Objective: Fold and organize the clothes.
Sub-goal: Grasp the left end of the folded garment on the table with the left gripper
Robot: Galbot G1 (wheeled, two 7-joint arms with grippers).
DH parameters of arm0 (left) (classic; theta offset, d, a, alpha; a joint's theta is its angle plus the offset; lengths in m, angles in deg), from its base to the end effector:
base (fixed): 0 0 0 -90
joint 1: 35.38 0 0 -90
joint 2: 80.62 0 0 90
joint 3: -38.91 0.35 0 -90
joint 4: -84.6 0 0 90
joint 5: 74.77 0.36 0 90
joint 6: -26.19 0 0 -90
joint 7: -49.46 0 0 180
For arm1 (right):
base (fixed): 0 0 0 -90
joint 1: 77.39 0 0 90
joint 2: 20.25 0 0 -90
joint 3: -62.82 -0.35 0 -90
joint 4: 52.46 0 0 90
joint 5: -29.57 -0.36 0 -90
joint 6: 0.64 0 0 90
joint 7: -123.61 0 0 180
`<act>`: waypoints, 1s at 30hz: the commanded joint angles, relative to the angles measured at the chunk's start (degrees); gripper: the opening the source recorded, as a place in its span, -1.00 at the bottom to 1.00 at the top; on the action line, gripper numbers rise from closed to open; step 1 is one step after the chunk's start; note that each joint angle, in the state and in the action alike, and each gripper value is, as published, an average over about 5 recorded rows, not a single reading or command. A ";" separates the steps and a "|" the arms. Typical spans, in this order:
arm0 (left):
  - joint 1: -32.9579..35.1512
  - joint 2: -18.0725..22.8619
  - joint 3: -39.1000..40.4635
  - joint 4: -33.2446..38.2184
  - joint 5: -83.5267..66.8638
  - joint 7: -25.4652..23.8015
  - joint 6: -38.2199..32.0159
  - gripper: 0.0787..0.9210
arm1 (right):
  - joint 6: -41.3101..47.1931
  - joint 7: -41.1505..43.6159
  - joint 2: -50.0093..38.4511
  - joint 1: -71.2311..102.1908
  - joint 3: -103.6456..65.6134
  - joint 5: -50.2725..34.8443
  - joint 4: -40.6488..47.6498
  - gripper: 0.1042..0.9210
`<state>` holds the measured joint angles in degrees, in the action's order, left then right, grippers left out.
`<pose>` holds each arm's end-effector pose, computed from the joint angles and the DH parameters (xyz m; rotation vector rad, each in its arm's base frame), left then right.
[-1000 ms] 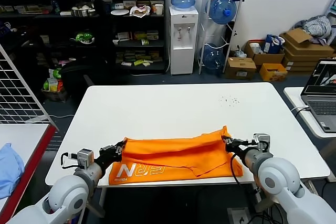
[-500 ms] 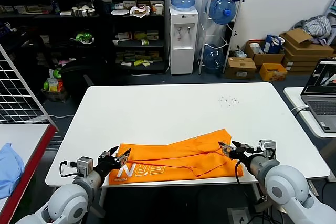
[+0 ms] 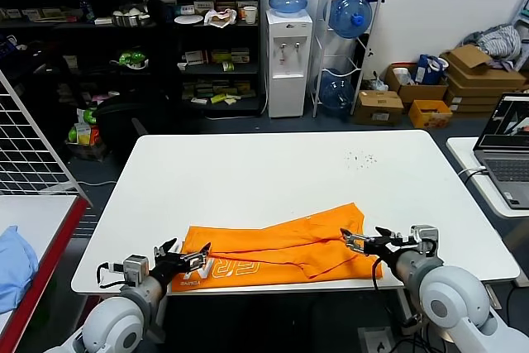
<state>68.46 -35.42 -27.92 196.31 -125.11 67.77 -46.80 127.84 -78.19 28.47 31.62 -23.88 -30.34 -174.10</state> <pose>0.2396 0.0594 -0.3130 -0.3259 -2.5431 0.0856 0.2461 -0.0931 -0.2252 0.2004 -2.4342 -0.1541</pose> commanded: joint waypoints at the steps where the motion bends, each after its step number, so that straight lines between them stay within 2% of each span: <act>1: 1.20 1.28 0.06 -1.07 1.13 -0.08 -0.95 1.00 | -0.08 0.13 0.16 0.50 -0.23 0.03 -0.08 1.00; 4: 1.50 1.64 0.18 -1.38 1.39 0.13 -1.31 0.95 | -0.15 0.11 0.26 0.54 -0.29 0.05 -0.04 1.00; 7: 1.95 1.99 0.28 -1.59 1.78 0.19 -1.64 0.79 | -0.23 0.12 0.29 0.68 -0.45 0.06 -0.07 1.00; 30: 2.56 2.79 0.29 -0.97 1.44 0.32 -1.86 -0.80 | -1.25 0.00 0.86 0.56 -0.21 0.24 0.29 1.00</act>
<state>71.01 -32.34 -27.57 195.07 -123.57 68.08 -48.61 126.79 -78.06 29.30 32.35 -24.21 -30.14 -173.91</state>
